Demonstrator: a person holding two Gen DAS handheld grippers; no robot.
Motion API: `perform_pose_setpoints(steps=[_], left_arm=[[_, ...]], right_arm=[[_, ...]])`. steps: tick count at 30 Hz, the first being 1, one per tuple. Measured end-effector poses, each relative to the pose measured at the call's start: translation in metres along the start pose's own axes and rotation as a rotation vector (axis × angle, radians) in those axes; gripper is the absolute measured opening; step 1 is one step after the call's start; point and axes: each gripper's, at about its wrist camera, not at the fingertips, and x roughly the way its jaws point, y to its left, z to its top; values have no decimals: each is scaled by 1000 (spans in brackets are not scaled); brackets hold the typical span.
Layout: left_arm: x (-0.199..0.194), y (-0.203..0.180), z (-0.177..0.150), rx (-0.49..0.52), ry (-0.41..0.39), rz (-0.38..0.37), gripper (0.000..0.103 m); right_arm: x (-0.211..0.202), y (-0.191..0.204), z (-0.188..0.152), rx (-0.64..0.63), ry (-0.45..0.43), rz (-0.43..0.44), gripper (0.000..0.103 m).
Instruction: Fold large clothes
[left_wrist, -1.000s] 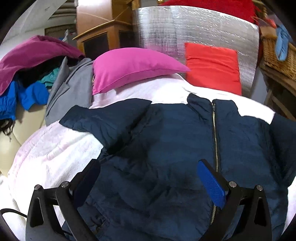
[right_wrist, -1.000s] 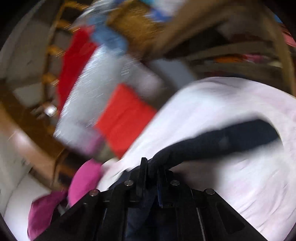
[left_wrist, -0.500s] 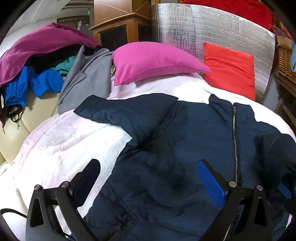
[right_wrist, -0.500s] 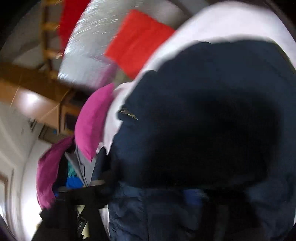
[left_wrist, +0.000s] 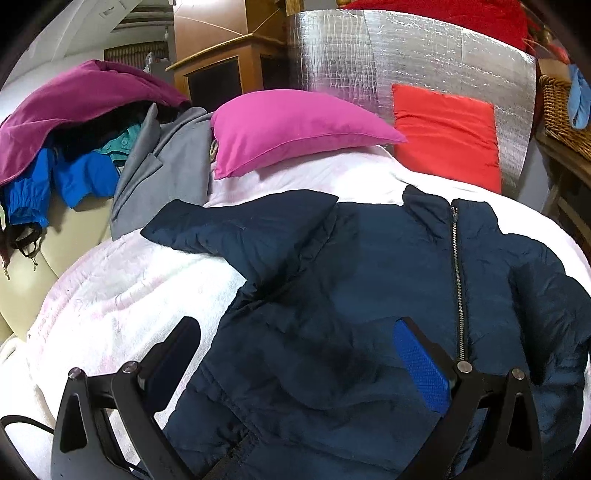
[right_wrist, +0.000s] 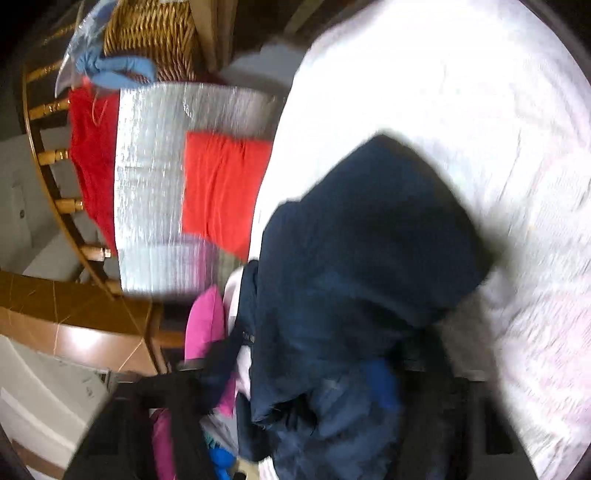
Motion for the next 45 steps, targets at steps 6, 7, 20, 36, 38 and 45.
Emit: perform_pose_setpoints(steps=[6,7,20,36,38,45], left_arm=[[2,11,3,-14,0,20,103],[2,15,4,-21,-1,25,103],[7,77,5,-110,20,81,103],[33,76,7,-145,136,12,103],[40,75,7,-144,154,18,103],[47,56,6,-110,157,12,103]], right_arm=[[1,63,-21,-356,-93,-89,19],[-1,71,-23,-401,-98,-91,19],[104,158,-202,-992,339,-15,20],[35,125,-99,-759,156,-143,72],[21,110,-63,-667,61,-214,71],[24,56,1,-470,-25,-343,71]])
